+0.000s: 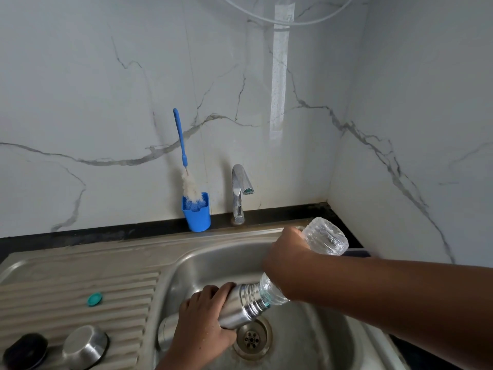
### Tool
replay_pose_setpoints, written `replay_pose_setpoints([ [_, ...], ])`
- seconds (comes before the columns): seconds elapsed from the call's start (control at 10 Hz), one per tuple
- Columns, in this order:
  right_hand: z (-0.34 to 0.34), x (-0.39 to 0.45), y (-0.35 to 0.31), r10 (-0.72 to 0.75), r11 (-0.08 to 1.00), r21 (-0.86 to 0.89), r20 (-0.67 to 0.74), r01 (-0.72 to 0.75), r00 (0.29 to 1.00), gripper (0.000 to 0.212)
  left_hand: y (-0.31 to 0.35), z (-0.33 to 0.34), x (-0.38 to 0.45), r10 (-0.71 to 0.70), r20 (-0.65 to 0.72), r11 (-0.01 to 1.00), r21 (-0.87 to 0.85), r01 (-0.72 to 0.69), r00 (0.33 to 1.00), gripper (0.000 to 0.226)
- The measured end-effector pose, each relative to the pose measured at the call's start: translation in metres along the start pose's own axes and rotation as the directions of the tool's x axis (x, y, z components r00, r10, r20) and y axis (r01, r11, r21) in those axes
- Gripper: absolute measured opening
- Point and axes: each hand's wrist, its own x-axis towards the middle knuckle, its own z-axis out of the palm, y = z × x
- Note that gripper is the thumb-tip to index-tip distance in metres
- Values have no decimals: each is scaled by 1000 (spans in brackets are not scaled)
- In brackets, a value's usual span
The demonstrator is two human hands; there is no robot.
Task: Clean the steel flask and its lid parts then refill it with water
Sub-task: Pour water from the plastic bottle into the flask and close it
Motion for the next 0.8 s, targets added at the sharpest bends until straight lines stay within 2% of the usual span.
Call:
replay_pose_setpoints([
  [0.5, 2, 2, -1, 12, 1000, 6, -17, -12, 1000, 40, 1, -2, 0, 13, -24, 1000, -2, -13, 1000, 82],
  [0.8, 10, -1, 3, 27, 996, 85, -52, -22, 998, 36, 0, -3, 0, 27, -15, 999, -18, -28, 1000, 82],
])
